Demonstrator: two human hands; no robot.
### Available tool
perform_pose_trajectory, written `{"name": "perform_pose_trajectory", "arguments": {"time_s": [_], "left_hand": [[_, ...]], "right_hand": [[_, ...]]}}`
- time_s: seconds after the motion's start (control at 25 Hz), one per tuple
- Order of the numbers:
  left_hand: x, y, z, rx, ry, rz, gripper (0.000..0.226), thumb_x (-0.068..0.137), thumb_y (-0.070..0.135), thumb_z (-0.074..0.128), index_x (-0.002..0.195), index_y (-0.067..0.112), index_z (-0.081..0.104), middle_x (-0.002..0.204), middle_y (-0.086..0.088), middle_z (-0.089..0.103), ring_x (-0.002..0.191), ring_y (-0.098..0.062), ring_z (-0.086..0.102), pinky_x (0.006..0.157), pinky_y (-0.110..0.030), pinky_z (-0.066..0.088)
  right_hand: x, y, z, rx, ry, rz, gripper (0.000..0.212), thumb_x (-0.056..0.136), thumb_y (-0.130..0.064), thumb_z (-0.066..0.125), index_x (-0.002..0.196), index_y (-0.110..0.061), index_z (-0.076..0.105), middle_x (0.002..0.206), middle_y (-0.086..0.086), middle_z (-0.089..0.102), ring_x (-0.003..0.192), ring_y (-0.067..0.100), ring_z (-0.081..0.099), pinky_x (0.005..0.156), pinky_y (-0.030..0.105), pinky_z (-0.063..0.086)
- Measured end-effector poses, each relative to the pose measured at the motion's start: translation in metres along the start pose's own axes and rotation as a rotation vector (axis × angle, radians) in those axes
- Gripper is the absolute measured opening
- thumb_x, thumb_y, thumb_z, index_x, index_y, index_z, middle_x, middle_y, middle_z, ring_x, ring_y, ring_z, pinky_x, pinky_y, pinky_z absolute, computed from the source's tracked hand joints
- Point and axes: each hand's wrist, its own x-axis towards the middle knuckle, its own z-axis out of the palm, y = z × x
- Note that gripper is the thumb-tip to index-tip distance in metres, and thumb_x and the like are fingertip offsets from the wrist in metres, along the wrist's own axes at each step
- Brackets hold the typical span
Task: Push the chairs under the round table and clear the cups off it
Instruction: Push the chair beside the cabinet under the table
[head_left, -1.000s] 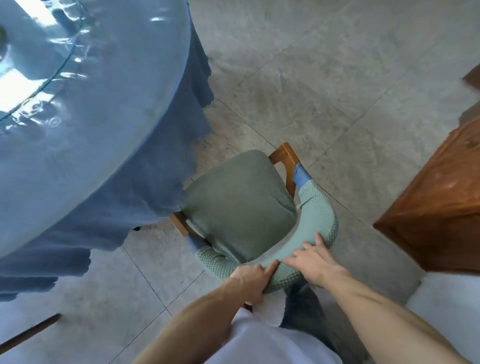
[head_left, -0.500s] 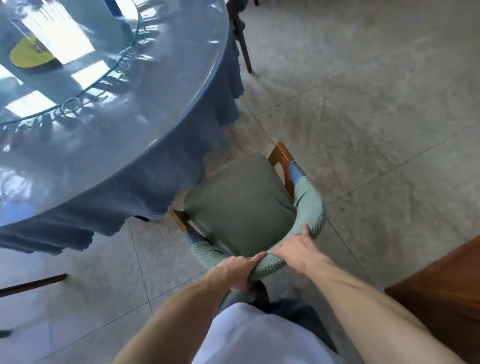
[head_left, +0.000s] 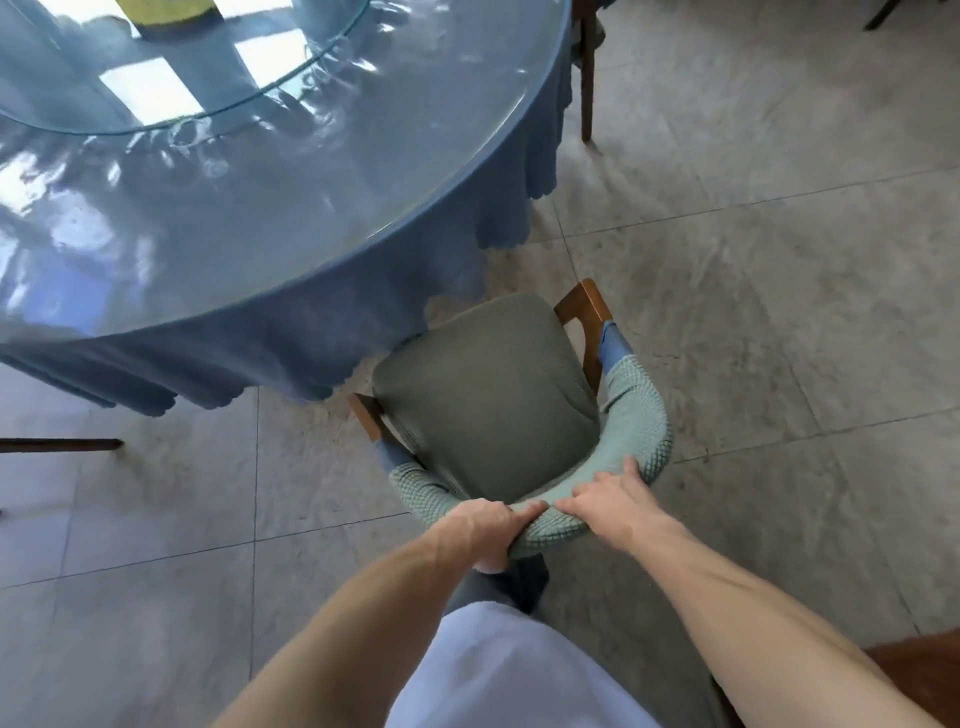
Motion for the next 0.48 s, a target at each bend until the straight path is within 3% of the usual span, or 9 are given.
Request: {"name": "perform_pose_trajectory", "arguments": {"time_s": [0.24, 0.4, 0.48], "left_hand": [[0.041, 0.004, -0.028, 0.020, -0.072, -0.012, 0.108, 0.075, 0.028, 0.072, 0.153, 0.038, -0.002, 0.127, -0.011, 0.061, 0.109, -0.034, 0.063, 0.090, -0.045, 0.055], [0.055, 0.011, -0.042, -0.056, -0.315, -0.120, 0.123, 0.067, 0.029, 0.083, 0.155, 0.034, -0.003, 0.139, -0.013, 0.053, 0.121, -0.033, 0.057, 0.101, -0.045, 0.048], [0.062, 0.018, -0.065, -0.140, -0.420, -0.163, 0.117, 0.068, 0.036, 0.086, 0.157, 0.022, 0.012, 0.145, -0.012, 0.047, 0.127, -0.032, 0.051, 0.105, -0.040, 0.043]], "right_hand": [[0.019, 0.047, -0.012, -0.028, -0.085, -0.055, 0.051, 0.099, -0.015, 0.043, 0.143, -0.041, 0.039, 0.142, -0.003, 0.051, 0.132, 0.028, 0.044, 0.107, 0.066, 0.019], [0.029, 0.061, -0.011, -0.021, -0.092, -0.163, 0.052, 0.088, -0.029, 0.058, 0.136, -0.042, 0.044, 0.135, -0.004, 0.057, 0.124, 0.026, 0.052, 0.099, 0.057, 0.034], [0.033, 0.082, -0.021, 0.056, -0.138, -0.214, 0.063, 0.078, -0.042, 0.066, 0.137, -0.043, 0.045, 0.135, -0.006, 0.058, 0.125, 0.023, 0.053, 0.098, 0.048, 0.040]]}}
